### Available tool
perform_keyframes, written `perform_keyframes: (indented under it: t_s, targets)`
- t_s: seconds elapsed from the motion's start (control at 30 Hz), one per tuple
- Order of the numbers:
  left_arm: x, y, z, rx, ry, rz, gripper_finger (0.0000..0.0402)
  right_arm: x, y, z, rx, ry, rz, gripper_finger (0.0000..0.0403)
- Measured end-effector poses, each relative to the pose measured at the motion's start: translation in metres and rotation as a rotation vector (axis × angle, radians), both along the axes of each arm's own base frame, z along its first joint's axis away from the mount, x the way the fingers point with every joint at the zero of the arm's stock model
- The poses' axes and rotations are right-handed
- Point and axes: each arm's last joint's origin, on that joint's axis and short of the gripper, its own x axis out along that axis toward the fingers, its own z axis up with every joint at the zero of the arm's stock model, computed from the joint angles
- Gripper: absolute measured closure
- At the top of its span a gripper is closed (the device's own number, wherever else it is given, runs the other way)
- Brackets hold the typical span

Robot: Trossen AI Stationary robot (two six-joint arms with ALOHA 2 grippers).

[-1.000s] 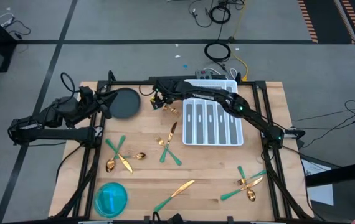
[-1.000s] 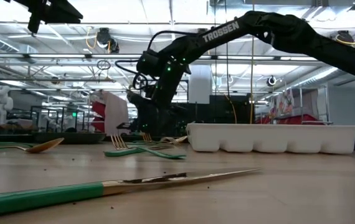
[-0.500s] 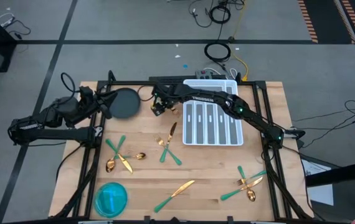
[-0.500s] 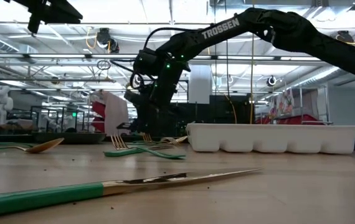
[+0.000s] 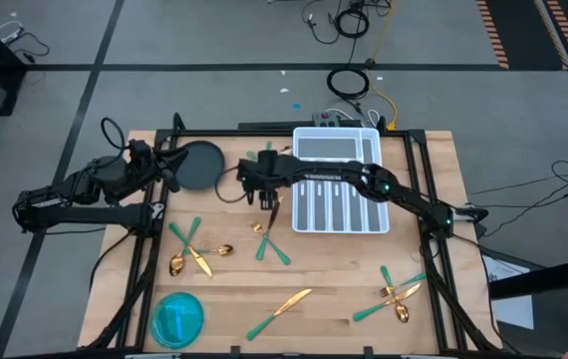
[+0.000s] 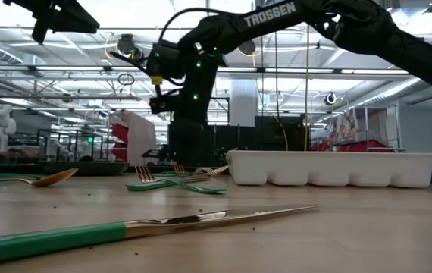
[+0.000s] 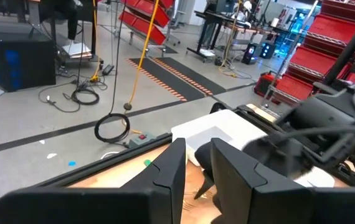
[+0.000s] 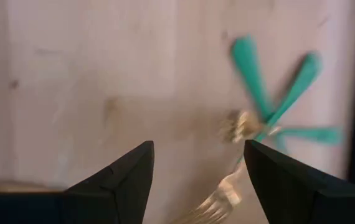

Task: Sort silverware
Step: Put the green fork into the silverware tray

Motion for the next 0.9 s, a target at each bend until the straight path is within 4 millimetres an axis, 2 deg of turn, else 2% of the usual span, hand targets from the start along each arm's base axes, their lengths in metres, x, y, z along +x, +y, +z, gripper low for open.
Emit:
perform_keyframes:
  t_s: [0.13,0.5,0.9]
  targets:
    - [0.0,0.0,0.0,0.0,0.0,0.0,0.0318,0.008,0.002,0.004,-0.061,-0.064,0.039,0.0161]
    - [0.0,0.0,0.0,0.0,0.0,0.0,0.0318,0.006,0.001,0.002,-0.041,-0.046,0.02,0.0161]
    - [0.0,0.0,0.0,0.003,0.001,0.008,0.0318,0.001,-0.02,0.001,0.031,-0.082,-0.085,0.0161]
